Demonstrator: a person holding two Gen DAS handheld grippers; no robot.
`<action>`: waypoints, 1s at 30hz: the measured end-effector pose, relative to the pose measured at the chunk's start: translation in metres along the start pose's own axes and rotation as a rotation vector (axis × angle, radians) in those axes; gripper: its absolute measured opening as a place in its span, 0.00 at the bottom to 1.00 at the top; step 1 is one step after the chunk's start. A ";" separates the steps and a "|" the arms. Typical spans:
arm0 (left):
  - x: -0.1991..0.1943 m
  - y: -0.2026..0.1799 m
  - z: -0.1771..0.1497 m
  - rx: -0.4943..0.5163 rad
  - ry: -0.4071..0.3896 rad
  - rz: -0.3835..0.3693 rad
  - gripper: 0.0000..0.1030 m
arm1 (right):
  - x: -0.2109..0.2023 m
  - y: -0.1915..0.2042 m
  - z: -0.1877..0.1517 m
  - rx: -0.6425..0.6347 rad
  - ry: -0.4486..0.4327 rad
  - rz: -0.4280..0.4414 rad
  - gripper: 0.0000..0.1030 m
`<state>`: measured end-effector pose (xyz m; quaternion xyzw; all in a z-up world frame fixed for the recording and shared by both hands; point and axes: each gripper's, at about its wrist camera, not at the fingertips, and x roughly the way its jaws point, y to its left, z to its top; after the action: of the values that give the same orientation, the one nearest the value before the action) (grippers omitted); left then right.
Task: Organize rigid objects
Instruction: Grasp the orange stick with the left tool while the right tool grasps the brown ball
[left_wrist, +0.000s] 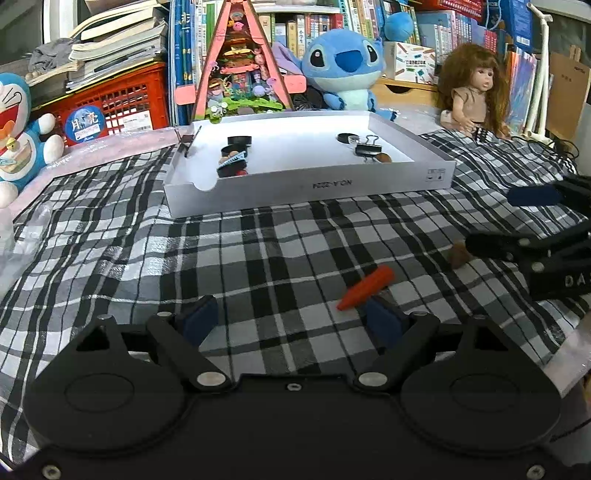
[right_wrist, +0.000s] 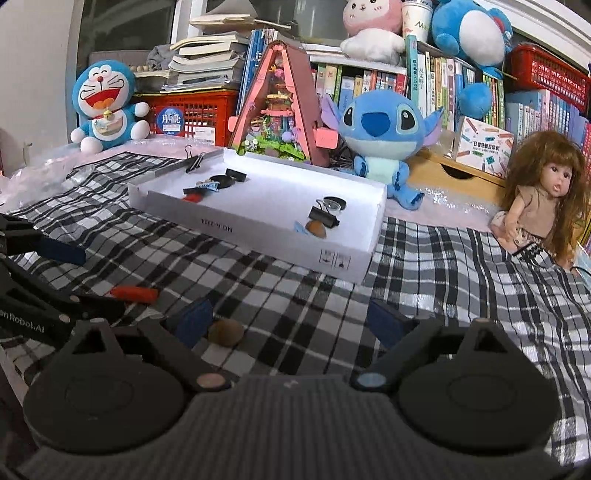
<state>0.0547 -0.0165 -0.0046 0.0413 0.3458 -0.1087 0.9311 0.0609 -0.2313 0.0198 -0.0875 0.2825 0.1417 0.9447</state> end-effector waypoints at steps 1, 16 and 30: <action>0.001 0.001 0.000 -0.002 -0.003 0.007 0.84 | 0.000 0.000 -0.001 0.001 0.003 0.001 0.93; -0.006 0.000 0.003 0.017 -0.046 0.006 0.84 | 0.001 0.007 -0.013 -0.017 0.021 0.049 0.79; 0.005 -0.029 0.003 0.052 -0.061 -0.085 0.67 | 0.007 0.015 -0.014 -0.032 0.016 0.106 0.58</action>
<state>0.0532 -0.0460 -0.0058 0.0472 0.3157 -0.1585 0.9343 0.0552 -0.2191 0.0033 -0.0885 0.2921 0.1951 0.9321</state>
